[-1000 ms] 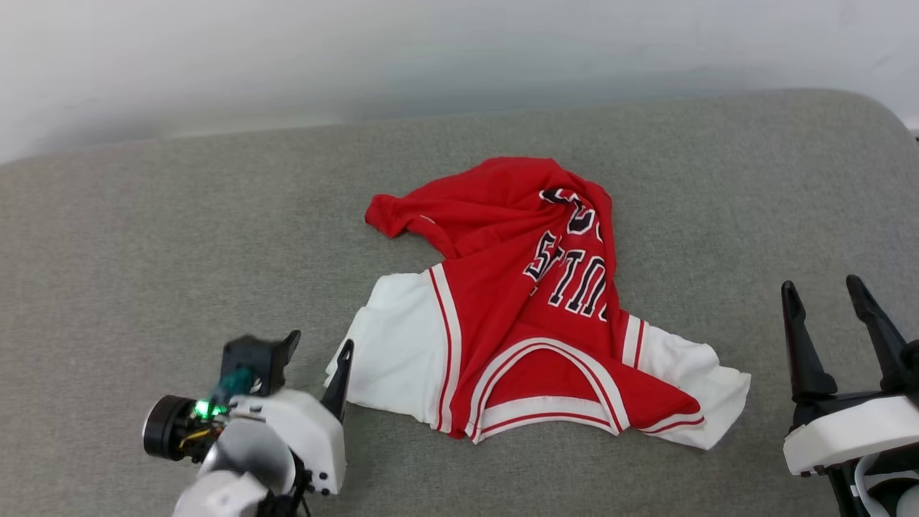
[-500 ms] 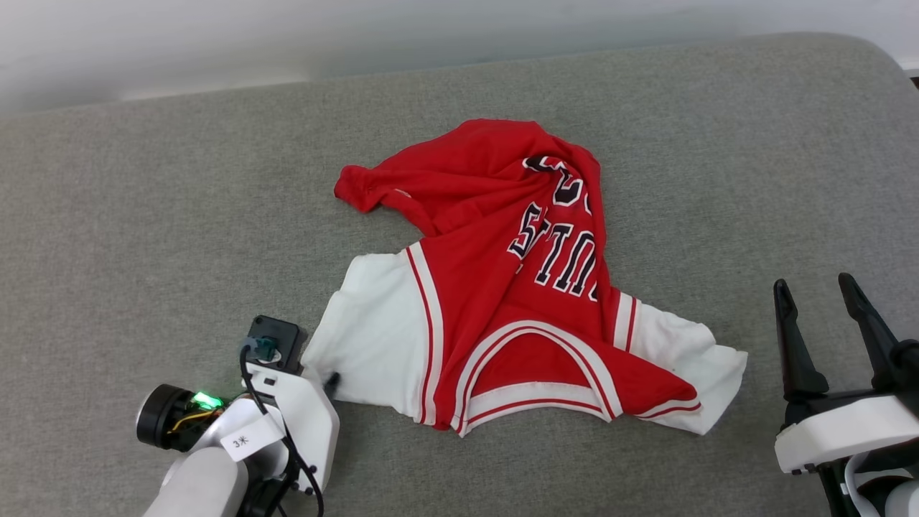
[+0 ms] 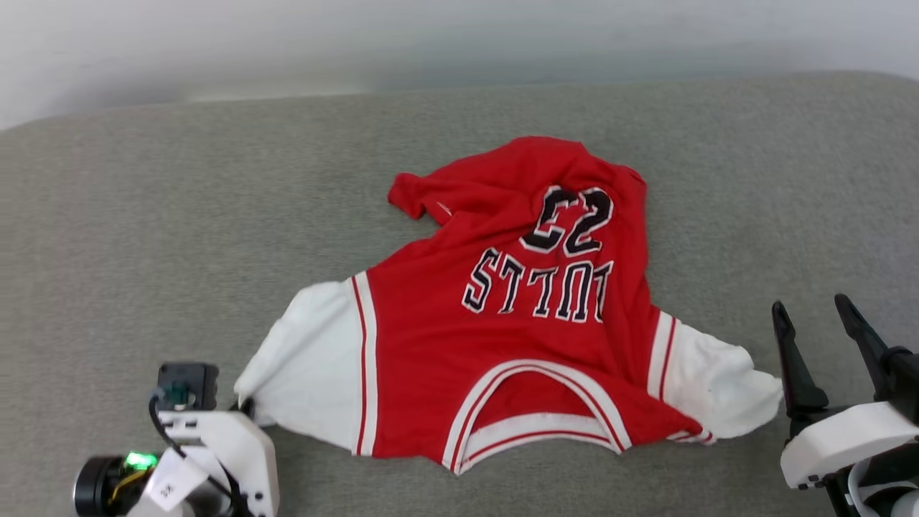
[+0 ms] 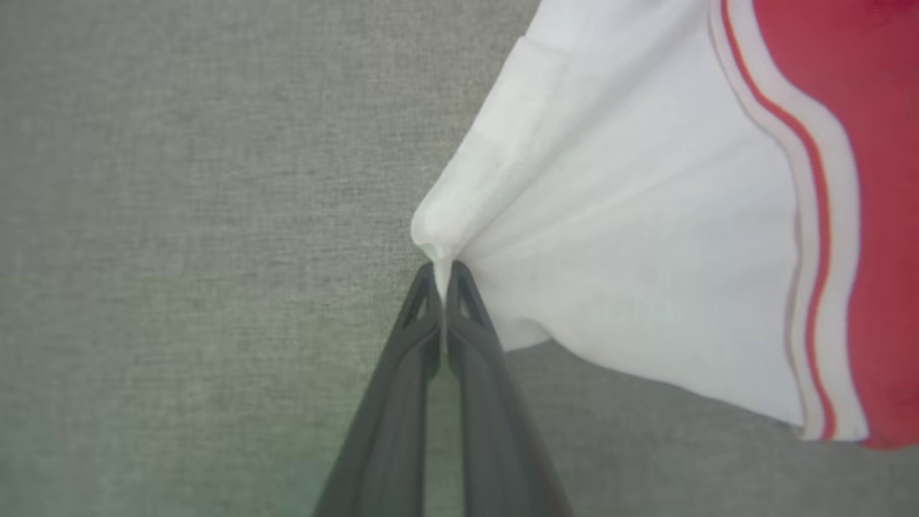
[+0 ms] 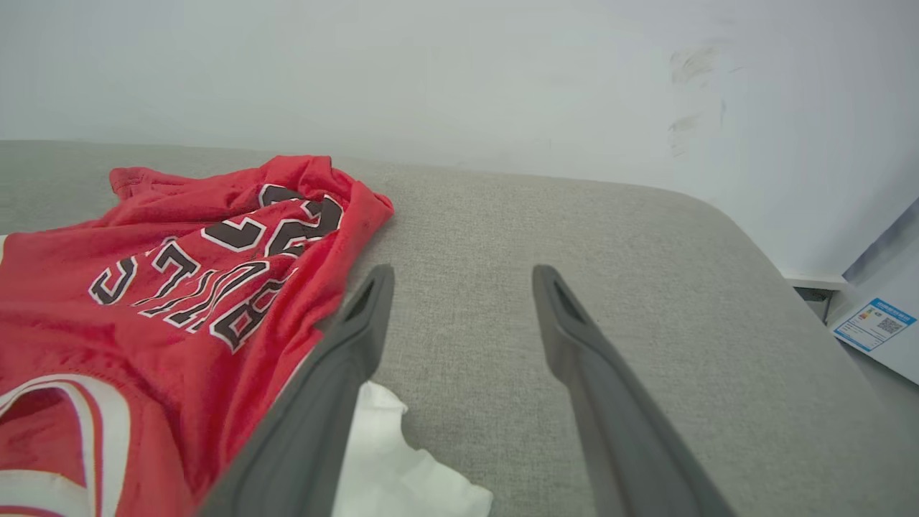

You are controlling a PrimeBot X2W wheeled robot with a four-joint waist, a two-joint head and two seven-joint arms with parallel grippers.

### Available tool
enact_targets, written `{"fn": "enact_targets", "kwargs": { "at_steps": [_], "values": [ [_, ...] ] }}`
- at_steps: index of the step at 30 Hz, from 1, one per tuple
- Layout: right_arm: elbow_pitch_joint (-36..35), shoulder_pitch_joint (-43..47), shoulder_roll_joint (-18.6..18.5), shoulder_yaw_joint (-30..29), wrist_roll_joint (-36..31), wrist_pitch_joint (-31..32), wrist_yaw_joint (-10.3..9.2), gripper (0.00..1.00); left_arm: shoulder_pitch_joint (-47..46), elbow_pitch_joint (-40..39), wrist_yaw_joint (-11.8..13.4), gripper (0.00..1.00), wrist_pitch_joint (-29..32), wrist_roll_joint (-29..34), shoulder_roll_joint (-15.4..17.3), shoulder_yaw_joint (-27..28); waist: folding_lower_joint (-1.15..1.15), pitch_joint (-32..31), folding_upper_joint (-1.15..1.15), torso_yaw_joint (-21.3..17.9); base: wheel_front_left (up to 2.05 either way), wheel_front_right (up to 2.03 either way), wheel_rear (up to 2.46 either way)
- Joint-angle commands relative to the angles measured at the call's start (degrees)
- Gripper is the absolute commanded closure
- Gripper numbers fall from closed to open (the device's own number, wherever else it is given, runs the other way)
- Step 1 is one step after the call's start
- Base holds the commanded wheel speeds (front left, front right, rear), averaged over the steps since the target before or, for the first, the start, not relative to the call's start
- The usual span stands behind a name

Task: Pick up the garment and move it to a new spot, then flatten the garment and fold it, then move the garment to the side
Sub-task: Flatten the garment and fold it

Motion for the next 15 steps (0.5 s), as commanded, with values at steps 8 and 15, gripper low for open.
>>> {"fn": "enact_targets", "kwargs": {
  "at_steps": [8,15],
  "values": [
    [0.85,3.08,-2.66,1.11,2.2,6.48,-0.04,0.0,7.83,-7.0,-0.23,1.0,-0.91,-1.55,-0.45,-0.89,0.0,-2.77,0.0,4.06,0.0,0.0,0.0],
    [2.22,1.81,-9.14,3.47,5.78,19.15,-0.05,0.0,4.92,-11.64,-1.57,0.0,-11.0,1.77,-1.62,-2.23,0.0,-3.34,0.0,6.87,0.0,0.0,0.0]
  ]
}}
